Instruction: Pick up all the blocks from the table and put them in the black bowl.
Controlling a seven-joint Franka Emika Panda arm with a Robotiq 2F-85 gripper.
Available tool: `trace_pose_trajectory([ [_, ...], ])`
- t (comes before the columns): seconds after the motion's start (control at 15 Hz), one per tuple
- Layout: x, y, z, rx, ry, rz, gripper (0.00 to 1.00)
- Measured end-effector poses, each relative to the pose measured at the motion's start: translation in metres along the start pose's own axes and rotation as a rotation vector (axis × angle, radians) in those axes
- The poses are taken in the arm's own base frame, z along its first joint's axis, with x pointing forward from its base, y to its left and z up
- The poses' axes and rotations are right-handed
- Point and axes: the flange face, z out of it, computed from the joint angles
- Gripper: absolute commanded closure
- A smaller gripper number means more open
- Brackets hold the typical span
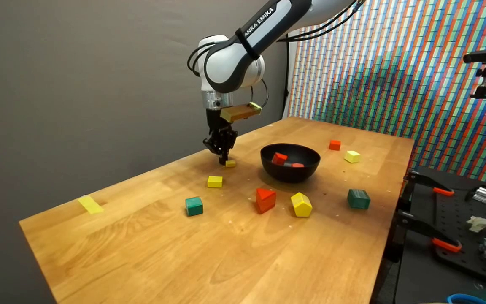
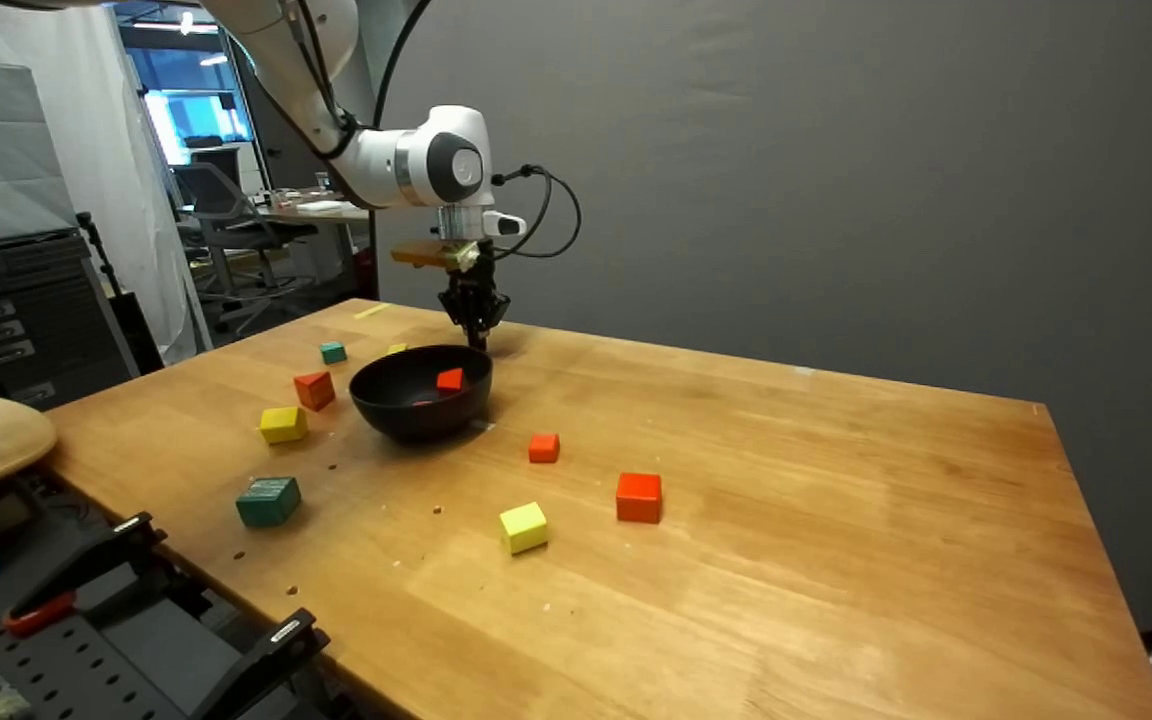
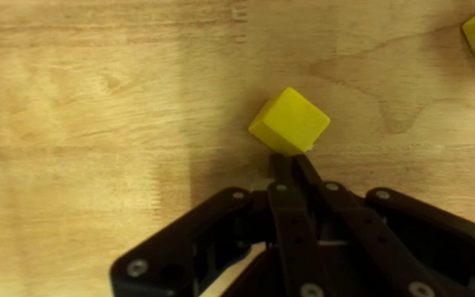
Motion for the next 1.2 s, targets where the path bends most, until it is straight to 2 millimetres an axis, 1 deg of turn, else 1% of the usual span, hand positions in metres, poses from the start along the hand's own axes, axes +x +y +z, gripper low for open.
trace_pose_trajectory([
  [0.07, -0.002, 0.000, -0.004, 0.005, 0.000, 0.002, 0.83],
  [0.13, -0.004, 0.000, -0.010, 0.005, 0.002, 0.002, 0.61],
  [0.2, -0.006, 0.000, -0.017, 0.005, 0.005, 0.002, 0.56],
  [0.33, -0.012, 0.001, -0.031, 0.005, 0.009, -0.004, 0.41],
  [0.47, -0.020, 0.001, -0.039, 0.006, 0.004, -0.007, 0.25],
  [0.53, -0.024, 0.001, -0.040, 0.008, -0.003, -0.006, 0.18],
  [0.6, -0.027, 0.002, -0.039, 0.008, -0.012, -0.005, 0.09],
  [0.67, -0.030, 0.003, -0.034, 0.009, -0.022, -0.005, 0.03],
  [0.73, -0.032, 0.004, -0.028, 0.015, -0.037, -0.008, 0.02],
  [0.87, -0.036, 0.008, -0.011, 0.022, -0.077, -0.021, 0.07],
  [0.93, -0.038, 0.009, -0.001, 0.021, -0.093, -0.030, 0.12],
  [1.0, -0.040, 0.009, 0.008, 0.019, -0.107, -0.040, 0.15],
  [1.07, -0.041, 0.009, 0.017, 0.017, -0.121, -0.051, 0.25],
  [1.13, -0.041, 0.009, 0.023, 0.015, -0.128, -0.061, 0.24],
  [1.2, -0.041, 0.008, 0.023, 0.013, -0.133, -0.068, 0.30],
])
